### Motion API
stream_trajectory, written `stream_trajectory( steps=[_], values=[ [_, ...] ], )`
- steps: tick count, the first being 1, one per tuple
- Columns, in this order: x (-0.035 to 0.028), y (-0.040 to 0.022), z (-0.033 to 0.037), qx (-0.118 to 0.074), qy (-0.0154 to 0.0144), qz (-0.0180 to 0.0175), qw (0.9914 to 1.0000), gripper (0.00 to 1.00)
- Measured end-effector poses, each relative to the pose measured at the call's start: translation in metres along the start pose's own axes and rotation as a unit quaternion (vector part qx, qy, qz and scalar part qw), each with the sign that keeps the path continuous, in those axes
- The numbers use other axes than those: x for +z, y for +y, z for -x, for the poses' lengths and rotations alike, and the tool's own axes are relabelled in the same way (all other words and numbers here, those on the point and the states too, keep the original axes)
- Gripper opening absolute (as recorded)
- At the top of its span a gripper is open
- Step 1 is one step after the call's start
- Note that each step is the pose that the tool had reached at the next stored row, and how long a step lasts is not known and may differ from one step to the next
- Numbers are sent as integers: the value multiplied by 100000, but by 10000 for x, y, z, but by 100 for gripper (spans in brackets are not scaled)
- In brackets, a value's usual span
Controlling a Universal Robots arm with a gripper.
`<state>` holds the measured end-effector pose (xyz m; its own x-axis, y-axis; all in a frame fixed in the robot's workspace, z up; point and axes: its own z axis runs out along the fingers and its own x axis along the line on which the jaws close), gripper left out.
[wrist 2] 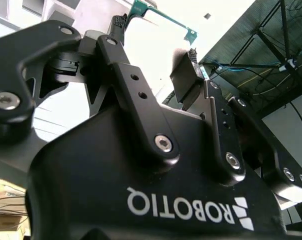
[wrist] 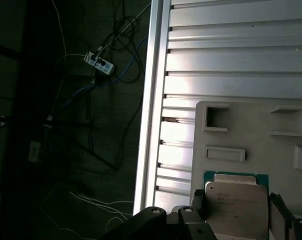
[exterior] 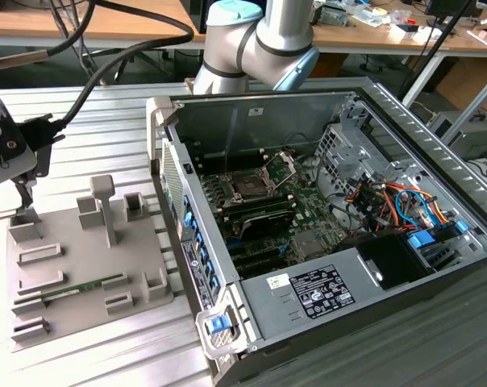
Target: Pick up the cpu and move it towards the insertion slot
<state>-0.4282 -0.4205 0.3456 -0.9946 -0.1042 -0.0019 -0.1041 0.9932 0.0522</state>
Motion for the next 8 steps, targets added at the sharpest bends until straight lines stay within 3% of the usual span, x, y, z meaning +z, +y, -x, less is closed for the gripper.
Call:
stream_trajectory(
  steps=[8],
  values=[
    [-124, 7, 0, 0, 5, -1, 100000, 55]
  ],
)
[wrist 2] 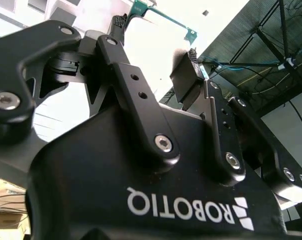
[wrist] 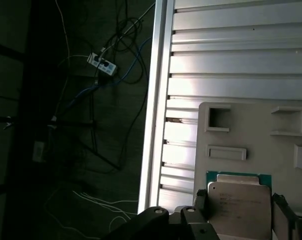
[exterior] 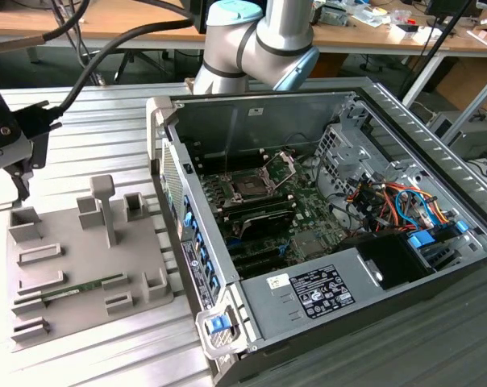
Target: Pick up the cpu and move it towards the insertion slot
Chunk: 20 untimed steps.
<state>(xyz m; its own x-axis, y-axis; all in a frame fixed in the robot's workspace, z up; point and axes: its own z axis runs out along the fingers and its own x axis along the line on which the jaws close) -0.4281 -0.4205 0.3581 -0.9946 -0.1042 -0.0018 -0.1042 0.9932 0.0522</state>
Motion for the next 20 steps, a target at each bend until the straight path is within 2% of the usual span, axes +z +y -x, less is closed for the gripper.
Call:
stream_trajectory(
  steps=[10, 17, 20],
  values=[
    [-165, 8, 0, -1, -7, 2, 100000, 55],
    [-172, 9, 1, -4, -3, 13, 100000, 55],
    [-173, 6, 21, -8, -1, 14, 100000, 55]
  ],
)
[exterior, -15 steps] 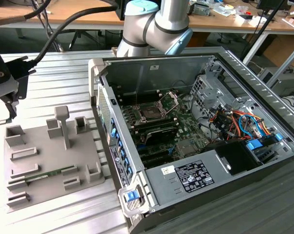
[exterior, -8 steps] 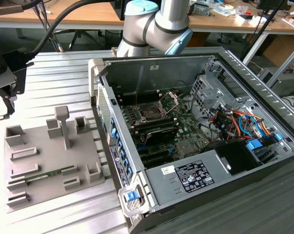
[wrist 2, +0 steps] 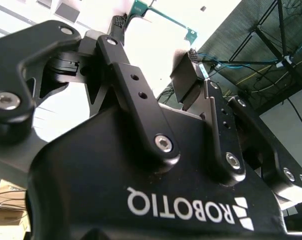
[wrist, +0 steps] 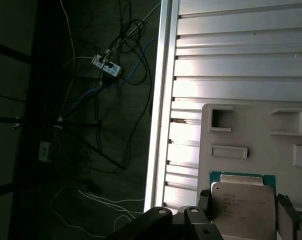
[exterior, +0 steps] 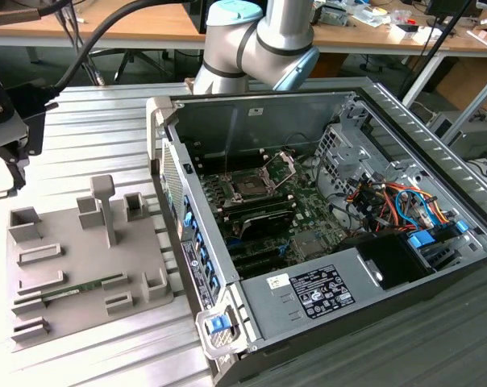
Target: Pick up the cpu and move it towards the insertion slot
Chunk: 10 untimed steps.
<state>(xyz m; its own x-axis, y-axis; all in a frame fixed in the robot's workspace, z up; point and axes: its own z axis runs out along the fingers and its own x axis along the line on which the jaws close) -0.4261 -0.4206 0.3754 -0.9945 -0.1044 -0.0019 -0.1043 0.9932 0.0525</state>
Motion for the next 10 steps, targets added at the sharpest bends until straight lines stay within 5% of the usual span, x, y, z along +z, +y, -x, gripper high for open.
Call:
stream_trajectory(
  steps=[10],
  values=[
    [0, -13, 126, 5, -1, 2, 100000, 55]
  ],
)
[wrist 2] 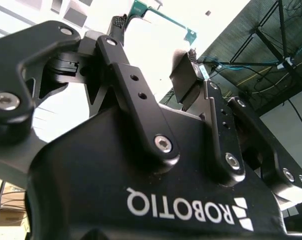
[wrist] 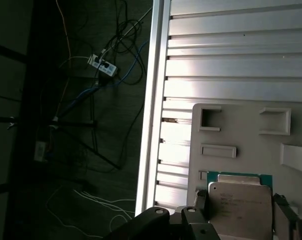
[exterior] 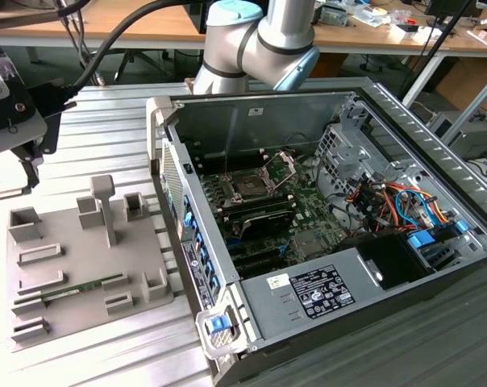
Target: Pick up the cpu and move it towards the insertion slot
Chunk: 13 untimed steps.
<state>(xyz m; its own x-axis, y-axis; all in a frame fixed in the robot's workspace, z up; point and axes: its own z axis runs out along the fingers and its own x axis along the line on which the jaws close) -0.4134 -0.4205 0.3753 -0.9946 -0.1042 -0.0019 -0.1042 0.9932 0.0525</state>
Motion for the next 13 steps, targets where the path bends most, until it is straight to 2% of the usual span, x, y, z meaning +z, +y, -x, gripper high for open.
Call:
stream_trajectory(
  steps=[13],
  values=[
    [0, -11, 105, 2, 0, -1, 100000, 55]
  ],
)
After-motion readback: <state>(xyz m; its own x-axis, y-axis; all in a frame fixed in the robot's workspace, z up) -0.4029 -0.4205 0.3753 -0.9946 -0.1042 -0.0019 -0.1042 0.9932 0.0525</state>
